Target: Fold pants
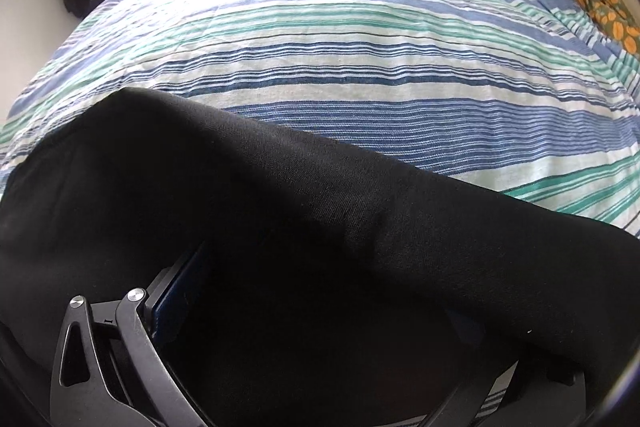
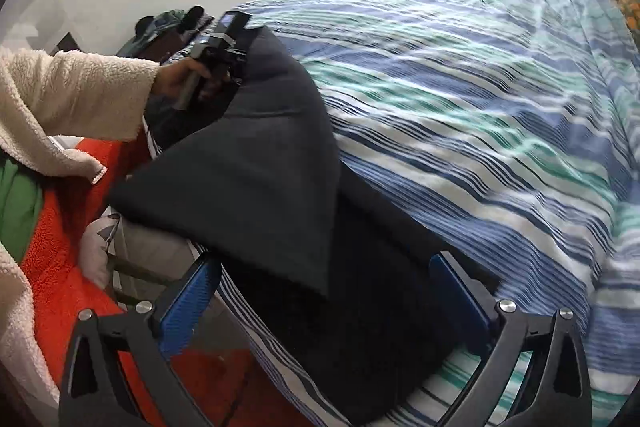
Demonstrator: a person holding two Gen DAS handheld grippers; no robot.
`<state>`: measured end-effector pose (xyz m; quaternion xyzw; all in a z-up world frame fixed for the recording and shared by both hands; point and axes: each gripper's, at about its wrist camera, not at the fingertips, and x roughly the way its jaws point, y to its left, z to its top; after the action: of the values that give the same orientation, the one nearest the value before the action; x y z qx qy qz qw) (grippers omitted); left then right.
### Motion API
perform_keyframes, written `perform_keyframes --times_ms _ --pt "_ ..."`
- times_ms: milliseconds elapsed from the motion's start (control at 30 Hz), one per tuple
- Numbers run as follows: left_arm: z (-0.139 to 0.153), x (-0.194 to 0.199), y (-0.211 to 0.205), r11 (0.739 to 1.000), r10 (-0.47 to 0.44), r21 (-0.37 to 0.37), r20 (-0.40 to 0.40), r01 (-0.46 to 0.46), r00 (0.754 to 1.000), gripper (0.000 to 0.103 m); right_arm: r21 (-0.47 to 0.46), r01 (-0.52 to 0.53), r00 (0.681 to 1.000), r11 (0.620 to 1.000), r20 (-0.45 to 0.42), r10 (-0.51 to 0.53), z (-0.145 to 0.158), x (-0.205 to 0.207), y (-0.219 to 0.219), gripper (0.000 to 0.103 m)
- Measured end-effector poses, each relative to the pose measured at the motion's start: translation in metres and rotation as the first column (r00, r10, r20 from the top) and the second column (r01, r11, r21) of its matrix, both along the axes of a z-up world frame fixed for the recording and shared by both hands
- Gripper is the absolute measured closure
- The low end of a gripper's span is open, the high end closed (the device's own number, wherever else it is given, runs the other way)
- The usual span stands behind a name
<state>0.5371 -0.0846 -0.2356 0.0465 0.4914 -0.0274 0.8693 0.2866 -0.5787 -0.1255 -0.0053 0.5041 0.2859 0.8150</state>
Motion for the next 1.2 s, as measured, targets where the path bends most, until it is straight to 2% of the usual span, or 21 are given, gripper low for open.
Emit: perform_keyframes --times_ms 100,200,300,333,400,467,533,600,633,667,733,767,833,867,900,933,967,1000,1067,1133,1200 --pt "0.001 -0.002 0.000 1.000 0.000 0.001 0.010 0.000 1.000 0.000 0.040 0.231 0.969 0.972 0.076 -0.233 0.021 -0.013 -0.038 0.000" --pt "0.006 -0.003 -0.001 1.000 0.007 0.014 -0.004 -0.007 1.000 0.000 0.203 0.416 0.888 0.886 0.119 -0.444 0.038 -0.034 -0.048 0.000" --pt "0.020 -0.019 0.002 1.000 -0.005 -0.004 -0.052 0.005 0.999 0.001 0.381 0.488 0.825 0.786 0.094 -0.557 0.040 -0.057 -0.019 0.000" --pt "0.026 -0.028 0.004 1.000 -0.017 -0.021 -0.054 0.016 0.998 0.001 0.443 0.486 0.819 0.753 0.070 -0.570 0.037 -0.062 -0.002 0.000" --pt "0.039 -0.056 0.015 0.997 -0.049 -0.056 -0.037 0.047 0.998 0.001 0.581 0.451 0.839 0.678 -0.016 -0.544 0.022 -0.066 0.043 0.000" --pt "0.047 -0.084 0.027 0.997 -0.063 -0.049 -0.006 0.063 0.998 0.001 0.695 0.421 0.854 0.583 -0.087 -0.512 0.000 -0.066 0.106 0.000" --pt "0.046 -0.109 0.046 0.998 -0.055 -0.027 0.010 0.055 0.998 0.001 0.760 0.430 0.856 0.487 -0.173 -0.487 -0.024 -0.059 0.162 0.000" --pt "0.035 -0.125 0.068 1.000 -0.012 0.002 -0.001 0.012 1.000 0.001 0.766 0.508 0.825 0.394 -0.301 -0.478 -0.057 -0.043 0.210 0.000" --pt "0.024 -0.130 0.083 1.000 0.029 0.012 -0.025 -0.028 0.999 0.000 0.724 0.567 0.790 0.393 -0.343 -0.508 -0.071 -0.034 0.224 0.000" --pt "0.018 -0.135 0.096 0.999 0.052 -0.007 -0.025 -0.053 0.998 0.000 0.656 0.637 0.734 0.405 -0.356 -0.578 -0.080 -0.029 0.227 0.000" --pt "0.019 -0.144 0.114 0.995 0.087 -0.053 0.009 -0.087 0.996 0.000 0.540 0.741 0.610 0.399 -0.294 -0.736 -0.083 -0.032 0.212 0.001" --pt "0.021 -0.146 0.117 0.994 0.096 -0.054 0.011 -0.095 0.995 0.000 0.498 0.791 0.531 0.356 -0.268 -0.804 -0.084 -0.039 0.196 0.001" --pt "0.024 -0.147 0.118 0.994 0.092 -0.053 0.006 -0.092 0.996 0.001 0.482 0.854 0.376 0.197 -0.309 -0.873 -0.089 -0.057 0.164 0.003" --pt "0.025 -0.147 0.117 0.995 0.088 -0.051 0.000 -0.087 0.996 0.001 0.485 0.867 0.306 0.113 -0.341 -0.889 -0.093 -0.065 0.150 0.012" --pt "0.027 -0.146 0.116 0.995 0.083 -0.056 -0.008 -0.083 0.997 0.001 0.471 0.881 0.245 0.052 -0.360 -0.900 -0.095 -0.071 0.139 0.030" --pt "0.030 -0.144 0.114 0.994 0.075 -0.075 -0.018 -0.076 0.997 0.001 0.440 0.897 0.207 0.028 -0.363 -0.908 -0.096 -0.071 0.131 0.043" --pt "0.035 -0.139 0.114 0.991 0.066 -0.113 -0.029 -0.069 0.997 0.001 0.411 0.911 0.191 0.033 -0.351 -0.917 -0.095 -0.069 0.125 0.077" --pt "0.040 -0.134 0.115 0.986 0.062 -0.153 -0.036 -0.067 0.997 0.001 0.382 0.922 0.189 0.055 -0.323 -0.927 -0.090 -0.065 0.121 0.100" --pt "0.057 -0.116 0.120 0.959 0.062 -0.275 -0.041 -0.071 0.997 0.001 0.389 0.912 0.239 0.129 -0.251 -0.938 -0.072 -0.059 0.121 0.100" --pt "0.069 -0.093 0.128 0.915 0.060 -0.395 -0.058 -0.078 0.997 0.001 0.432 0.874 0.323 0.222 -0.175 -0.930 -0.041 -0.055 0.121 0.100" --pt "0.075 -0.061 0.134 0.856 0.057 -0.505 -0.109 -0.105 0.992 0.001 0.460 0.818 0.421 0.345 -0.072 -0.904 -0.007 -0.052 0.127 0.100"
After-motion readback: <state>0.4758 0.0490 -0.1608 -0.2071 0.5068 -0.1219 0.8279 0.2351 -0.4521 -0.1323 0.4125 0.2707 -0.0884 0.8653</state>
